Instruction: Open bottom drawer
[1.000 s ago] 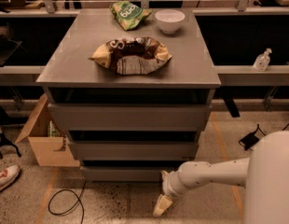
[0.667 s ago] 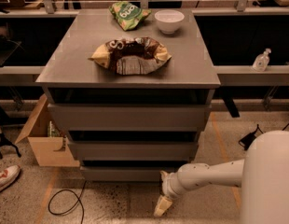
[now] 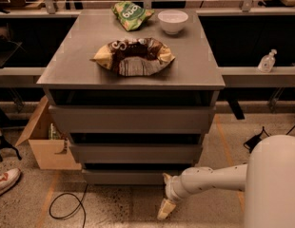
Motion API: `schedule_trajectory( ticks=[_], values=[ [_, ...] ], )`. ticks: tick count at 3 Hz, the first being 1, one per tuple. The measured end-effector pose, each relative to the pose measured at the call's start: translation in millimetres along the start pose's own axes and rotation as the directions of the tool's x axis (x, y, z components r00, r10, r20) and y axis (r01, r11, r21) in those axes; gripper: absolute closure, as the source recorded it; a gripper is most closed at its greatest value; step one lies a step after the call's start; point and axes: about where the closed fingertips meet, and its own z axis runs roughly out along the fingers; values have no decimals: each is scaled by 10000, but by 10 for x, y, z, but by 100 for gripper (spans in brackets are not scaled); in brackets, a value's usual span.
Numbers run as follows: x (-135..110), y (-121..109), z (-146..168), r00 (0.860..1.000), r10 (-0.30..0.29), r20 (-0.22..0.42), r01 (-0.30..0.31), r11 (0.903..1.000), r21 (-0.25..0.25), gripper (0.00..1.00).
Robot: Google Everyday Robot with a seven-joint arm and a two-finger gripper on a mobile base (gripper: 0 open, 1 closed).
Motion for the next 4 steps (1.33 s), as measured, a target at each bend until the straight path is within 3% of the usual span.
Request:
schedule_trajectory(
  ticks=[2,4],
  values=[
    [145,-88,213,9953,-857,459,856,9963,48,0],
    [219,-391,569,9755,-2080,711,2057,9778,390,0]
  ],
)
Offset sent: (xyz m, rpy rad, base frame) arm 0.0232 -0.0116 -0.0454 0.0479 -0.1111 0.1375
